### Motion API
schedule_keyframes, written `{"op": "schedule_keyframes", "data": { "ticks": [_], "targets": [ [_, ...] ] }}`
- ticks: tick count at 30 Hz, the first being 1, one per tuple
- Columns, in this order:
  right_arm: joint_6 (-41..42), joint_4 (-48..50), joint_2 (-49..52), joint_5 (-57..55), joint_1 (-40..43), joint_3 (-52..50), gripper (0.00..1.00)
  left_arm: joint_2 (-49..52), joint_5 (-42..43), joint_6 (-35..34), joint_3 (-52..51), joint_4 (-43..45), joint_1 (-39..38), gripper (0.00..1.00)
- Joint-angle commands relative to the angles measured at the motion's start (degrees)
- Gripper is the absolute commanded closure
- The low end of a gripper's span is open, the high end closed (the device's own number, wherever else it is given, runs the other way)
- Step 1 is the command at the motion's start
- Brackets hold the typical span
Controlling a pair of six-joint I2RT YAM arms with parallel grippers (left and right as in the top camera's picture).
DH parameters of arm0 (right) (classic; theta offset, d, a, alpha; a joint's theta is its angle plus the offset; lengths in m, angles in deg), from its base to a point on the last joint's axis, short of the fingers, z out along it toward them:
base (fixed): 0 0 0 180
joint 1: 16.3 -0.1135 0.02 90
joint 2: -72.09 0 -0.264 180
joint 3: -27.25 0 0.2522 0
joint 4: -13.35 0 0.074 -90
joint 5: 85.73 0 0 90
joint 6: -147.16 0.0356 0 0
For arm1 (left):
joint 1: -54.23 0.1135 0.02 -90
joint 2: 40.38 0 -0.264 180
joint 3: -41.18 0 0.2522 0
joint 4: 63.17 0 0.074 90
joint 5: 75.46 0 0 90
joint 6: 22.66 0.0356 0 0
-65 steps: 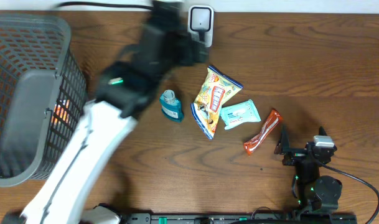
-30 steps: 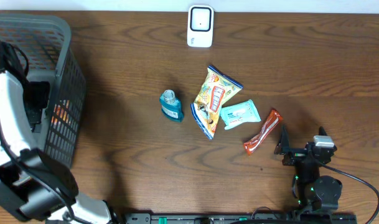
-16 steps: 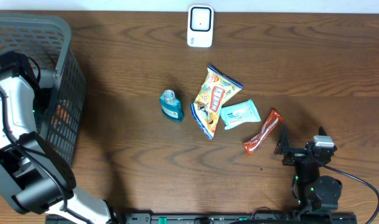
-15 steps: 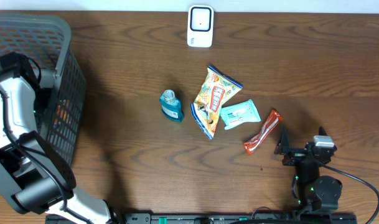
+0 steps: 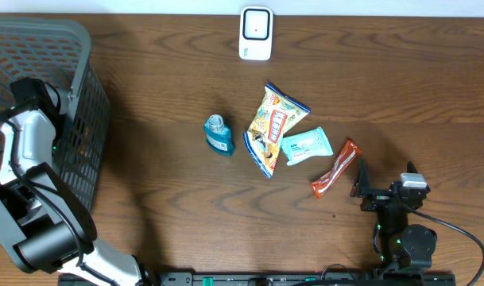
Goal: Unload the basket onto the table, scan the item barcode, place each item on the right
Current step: 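Reach into the basket and grasp the orange Kleenex tissue pack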
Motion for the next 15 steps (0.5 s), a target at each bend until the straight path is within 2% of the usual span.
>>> {"op": "schedule_keyframes", "data": {
  "ticks": [1,6,7,10,13,14,15],
  "targets": [
    [-0.7,-0.13,-0.09,-0.66,-0.31,-0.2,0.01,1.18,0.52,0.72,-1.75,1.2,0.17,0.09],
    [-0.7,-0.15,-0.09,-0.66,-0.31,-0.2,0.01,3.02,0.46,0.74,-2.91,3.45,0.17,0.09],
    [-0.68,-0.13,-0.09,-0.66,-0.31,-0.2,0.01,3.39,0.5,0.74,-3.08,3.91,0.17,0.13],
    [-0.7,-0.13,-0.09,-0.66,-0.31,-0.2,0.01,4.46,0.5,0.74,-3.28,4.13,0.17,0.32],
    [-0.7,-0.13,-0.09,-0.66,-0.31,-0.2,0.01,4.7,0.48,0.79,-3.32,2.73,0.2,0.81],
    [-0.7,-0.13,-0.09,-0.66,-0.31,-0.2,0.01,4.48,0.48,0.76,-3.32,2.03,0.22,0.93],
    [-0.68,-0.13,-0.09,-0.66,-0.31,-0.2,0.01,4.17,0.5,0.76,-3.32,1.46,0.33,0.93]
  ]
}}
